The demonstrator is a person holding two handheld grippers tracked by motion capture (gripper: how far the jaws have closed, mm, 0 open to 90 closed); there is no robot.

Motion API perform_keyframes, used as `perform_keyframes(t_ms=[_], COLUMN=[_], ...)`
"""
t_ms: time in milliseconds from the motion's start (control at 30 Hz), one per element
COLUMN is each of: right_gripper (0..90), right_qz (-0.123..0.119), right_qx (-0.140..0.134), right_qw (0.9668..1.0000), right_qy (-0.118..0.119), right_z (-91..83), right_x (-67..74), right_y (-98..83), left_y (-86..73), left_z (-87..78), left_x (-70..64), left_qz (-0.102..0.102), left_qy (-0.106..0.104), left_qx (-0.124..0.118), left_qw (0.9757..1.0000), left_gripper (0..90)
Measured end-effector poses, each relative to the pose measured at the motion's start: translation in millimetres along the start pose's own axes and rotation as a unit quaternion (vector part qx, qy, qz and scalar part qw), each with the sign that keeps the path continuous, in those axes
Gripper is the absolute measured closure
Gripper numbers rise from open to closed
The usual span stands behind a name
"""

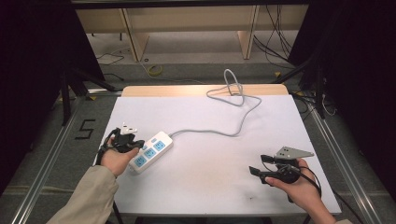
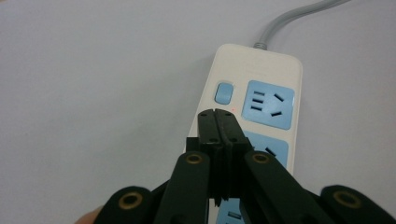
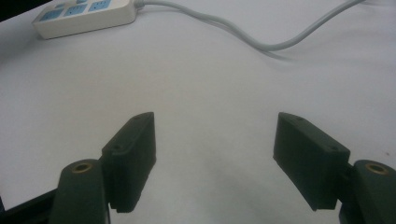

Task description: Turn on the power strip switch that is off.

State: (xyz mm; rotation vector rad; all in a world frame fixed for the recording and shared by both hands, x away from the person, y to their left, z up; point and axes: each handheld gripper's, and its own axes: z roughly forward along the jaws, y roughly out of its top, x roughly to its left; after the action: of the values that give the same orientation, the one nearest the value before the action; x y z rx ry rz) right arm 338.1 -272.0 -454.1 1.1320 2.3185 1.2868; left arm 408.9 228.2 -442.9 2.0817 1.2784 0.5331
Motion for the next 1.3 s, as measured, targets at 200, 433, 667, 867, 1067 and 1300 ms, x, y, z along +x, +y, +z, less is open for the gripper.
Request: perform_keyframes(t_ms=[200, 433, 667, 867, 1067, 1300], right_gripper=[30.2, 30.4, 30.7, 30.8, 30.8, 30.8], right_qz=[0.000, -0.001, -0.001, 0.000, 0.000, 0.000], right_qx=[0.000, 0.001, 0.001, 0.001, 0.001, 0.001], right_qw=[1.0000, 1.0000, 1.0000, 1.0000, 1.0000, 1.0000], right_qy=[0.000, 0.000, 0.001, 0.001, 0.001, 0.001], right_z=[0.1, 0.5, 0.8, 1.1, 1.1, 1.1], right_x=[0.1, 0.0, 0.3, 0.3, 0.5, 0.6], right_y=[0.0, -0.1, -0.2, -0.2, -0.3, -0.3], left_y=[-0.2, 0.7, 3.0, 4.6, 6.5, 7.7], left_z=[1.4, 2.5, 4.8, 8.4, 10.7, 14.3], left_x=[1.6, 1.1, 0.9, 1.4, 0.6, 0.2], left_qz=[0.002, 0.003, 0.010, 0.011, 0.016, 0.019], left_qy=[0.000, 0.001, 0.005, 0.005, 0.005, 0.003], left_qx=[0.007, 0.009, 0.016, 0.024, 0.029, 0.037], left_qw=[1.0000, 1.0000, 0.9998, 0.9996, 0.9994, 0.9991], left_gripper=[89.8, 89.8, 89.8, 89.8, 89.8, 89.9])
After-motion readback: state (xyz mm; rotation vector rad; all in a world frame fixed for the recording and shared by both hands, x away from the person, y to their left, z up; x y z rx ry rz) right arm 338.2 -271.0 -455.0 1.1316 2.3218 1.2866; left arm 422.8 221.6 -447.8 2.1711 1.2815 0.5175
